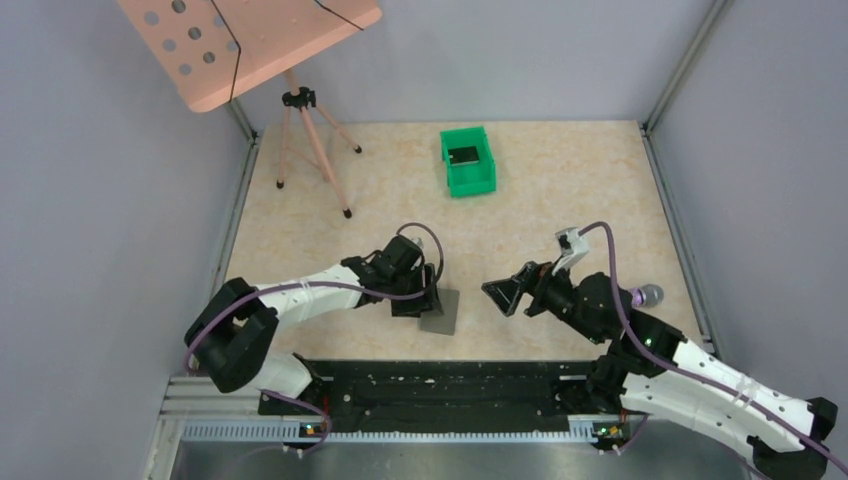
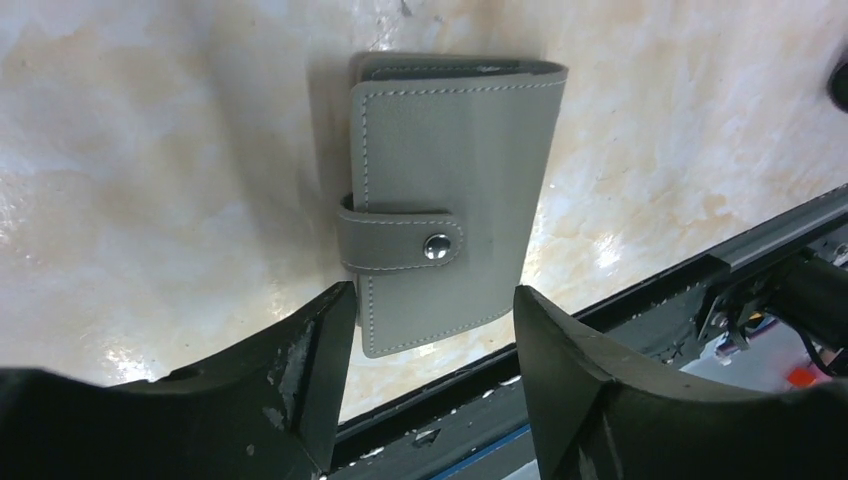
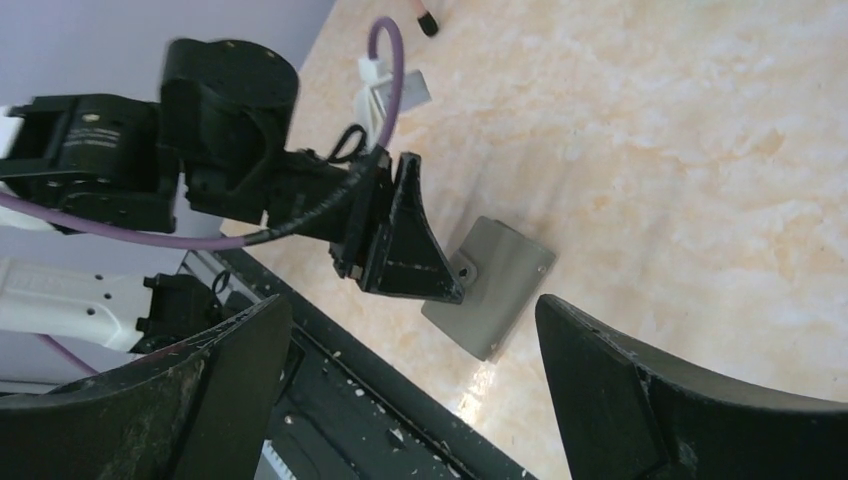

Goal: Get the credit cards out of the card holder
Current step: Move the card holder to the center of the board, then open the card holder at the center of the board.

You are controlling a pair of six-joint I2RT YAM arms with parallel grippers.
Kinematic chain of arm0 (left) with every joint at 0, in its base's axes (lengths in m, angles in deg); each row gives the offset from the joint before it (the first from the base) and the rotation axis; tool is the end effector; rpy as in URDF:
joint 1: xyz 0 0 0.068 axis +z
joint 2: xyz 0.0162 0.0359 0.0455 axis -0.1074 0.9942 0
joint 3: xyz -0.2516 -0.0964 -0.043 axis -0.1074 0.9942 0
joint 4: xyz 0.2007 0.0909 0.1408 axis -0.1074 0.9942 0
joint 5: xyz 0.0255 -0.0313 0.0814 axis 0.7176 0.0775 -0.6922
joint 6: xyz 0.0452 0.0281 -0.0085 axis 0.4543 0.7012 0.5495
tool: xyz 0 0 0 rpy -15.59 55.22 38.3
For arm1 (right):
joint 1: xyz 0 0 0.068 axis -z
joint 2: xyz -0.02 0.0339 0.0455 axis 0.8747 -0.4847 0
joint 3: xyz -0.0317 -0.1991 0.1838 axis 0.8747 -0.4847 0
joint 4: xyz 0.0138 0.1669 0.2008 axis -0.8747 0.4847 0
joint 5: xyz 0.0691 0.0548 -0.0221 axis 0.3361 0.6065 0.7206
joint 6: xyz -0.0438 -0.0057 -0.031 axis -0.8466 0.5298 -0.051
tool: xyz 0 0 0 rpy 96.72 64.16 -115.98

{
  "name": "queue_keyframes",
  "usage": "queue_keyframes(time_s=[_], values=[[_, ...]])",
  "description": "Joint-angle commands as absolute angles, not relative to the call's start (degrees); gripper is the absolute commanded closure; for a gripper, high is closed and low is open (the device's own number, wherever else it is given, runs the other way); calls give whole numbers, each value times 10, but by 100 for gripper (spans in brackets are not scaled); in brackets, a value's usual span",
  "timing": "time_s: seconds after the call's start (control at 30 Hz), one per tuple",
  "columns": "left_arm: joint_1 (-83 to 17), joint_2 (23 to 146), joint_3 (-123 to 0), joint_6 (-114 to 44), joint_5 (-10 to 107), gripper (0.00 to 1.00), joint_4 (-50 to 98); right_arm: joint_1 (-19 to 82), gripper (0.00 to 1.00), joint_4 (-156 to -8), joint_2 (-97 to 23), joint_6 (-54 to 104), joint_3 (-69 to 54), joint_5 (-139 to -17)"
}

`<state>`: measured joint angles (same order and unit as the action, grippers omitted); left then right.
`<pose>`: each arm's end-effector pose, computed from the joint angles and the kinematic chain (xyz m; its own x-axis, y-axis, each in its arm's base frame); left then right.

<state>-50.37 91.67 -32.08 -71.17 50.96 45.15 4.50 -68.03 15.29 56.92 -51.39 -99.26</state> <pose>0.1882 -0.1920 0.1730 -0.9691 -0.0714 -0.2359 0.0554 0.8694 -0.4909 0.0822 0.1094 0.2906 -0.5184 0.3205 -0.7928 -0.4624 0.6748 0.5751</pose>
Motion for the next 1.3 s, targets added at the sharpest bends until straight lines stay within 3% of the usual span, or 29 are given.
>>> queue_keyframes(time_s=[0.0,0.2,0.33,0.57,0.7,0.8,1.27], values=[[-506,901,-350,-712,472,34,441,41,12,-702,136,624,-533,-990],[-506,850,-357,-680,382,36,496,41,42,-745,108,693,-587,-965],[-506,827,-353,-675,387,37,496,41,51,-807,86,724,-622,-958],[-506,812,-325,-679,433,46,472,41,53,-963,11,760,-689,-949],[-503,808,-293,-667,445,54,452,41,47,-1018,-70,762,-691,-941],[-500,812,-283,-660,453,62,454,41,37,-1053,-124,755,-689,-934],[-498,840,-227,-668,496,67,388,41,34,-1177,-289,778,-681,-899]])
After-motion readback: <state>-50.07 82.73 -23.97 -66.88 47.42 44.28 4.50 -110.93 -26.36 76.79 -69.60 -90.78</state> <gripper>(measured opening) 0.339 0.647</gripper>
